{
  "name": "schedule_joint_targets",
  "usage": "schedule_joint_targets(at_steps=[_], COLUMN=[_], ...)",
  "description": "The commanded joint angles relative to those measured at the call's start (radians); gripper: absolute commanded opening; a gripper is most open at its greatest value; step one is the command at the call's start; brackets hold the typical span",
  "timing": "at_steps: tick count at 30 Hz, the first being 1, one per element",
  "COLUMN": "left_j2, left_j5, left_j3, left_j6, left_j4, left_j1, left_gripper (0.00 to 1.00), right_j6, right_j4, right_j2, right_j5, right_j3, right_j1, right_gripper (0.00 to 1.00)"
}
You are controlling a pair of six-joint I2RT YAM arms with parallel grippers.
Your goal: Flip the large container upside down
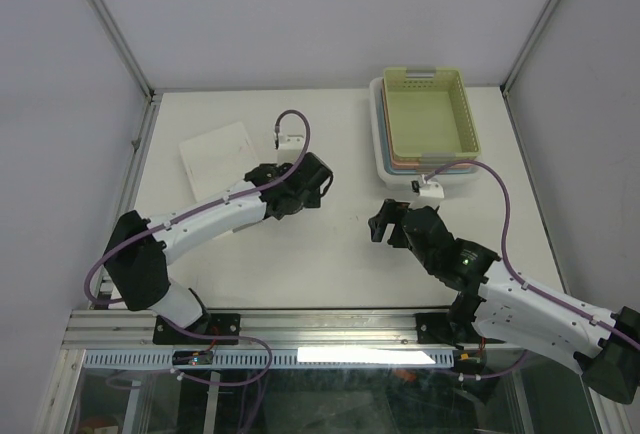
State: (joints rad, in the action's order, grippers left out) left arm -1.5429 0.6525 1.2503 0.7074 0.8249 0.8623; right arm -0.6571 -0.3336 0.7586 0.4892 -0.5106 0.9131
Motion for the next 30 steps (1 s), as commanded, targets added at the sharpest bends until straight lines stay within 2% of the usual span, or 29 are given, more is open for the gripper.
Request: schedule_joint_targets(at_steps=[1, 6, 12, 18, 30], left_j2=[-0.004, -0.011, 0.033, 0.099, 0.164], left_j5=[-0.041, -0.065, -0.186, -0.228, -0.24], left_j3=[-0.05, -0.114, -0.225, -0.31, -0.294], left_j6=[0.16, 0.237, 0.238, 0.225, 0.106], left_j4=[0.018, -0.028, -0.123, -0.176, -0.212], left_j1=[0.022, 0.002, -0.1, -0.223, -0.47], left_gripper=[0.81, 0.85, 0.87, 0.87, 0.88], right_j6=[-0.031, -0.04, -0.052, -0.056, -0.052], right_j4=[0.036, 0.018, -0.008, 0.006, 0.03], right_j2=[-0.03, -0.066, -0.103, -0.106, -0.079], right_j5=[0.05, 0.062, 0.074, 0.066, 0.048], right_j3=[-0.016, -0.004, 0.011, 0.019, 0.015], right_j1=[-0.002, -0.002, -0.002, -0.002, -0.002], right_gripper=[0.83, 0.83, 0.83, 0.83, 0.84])
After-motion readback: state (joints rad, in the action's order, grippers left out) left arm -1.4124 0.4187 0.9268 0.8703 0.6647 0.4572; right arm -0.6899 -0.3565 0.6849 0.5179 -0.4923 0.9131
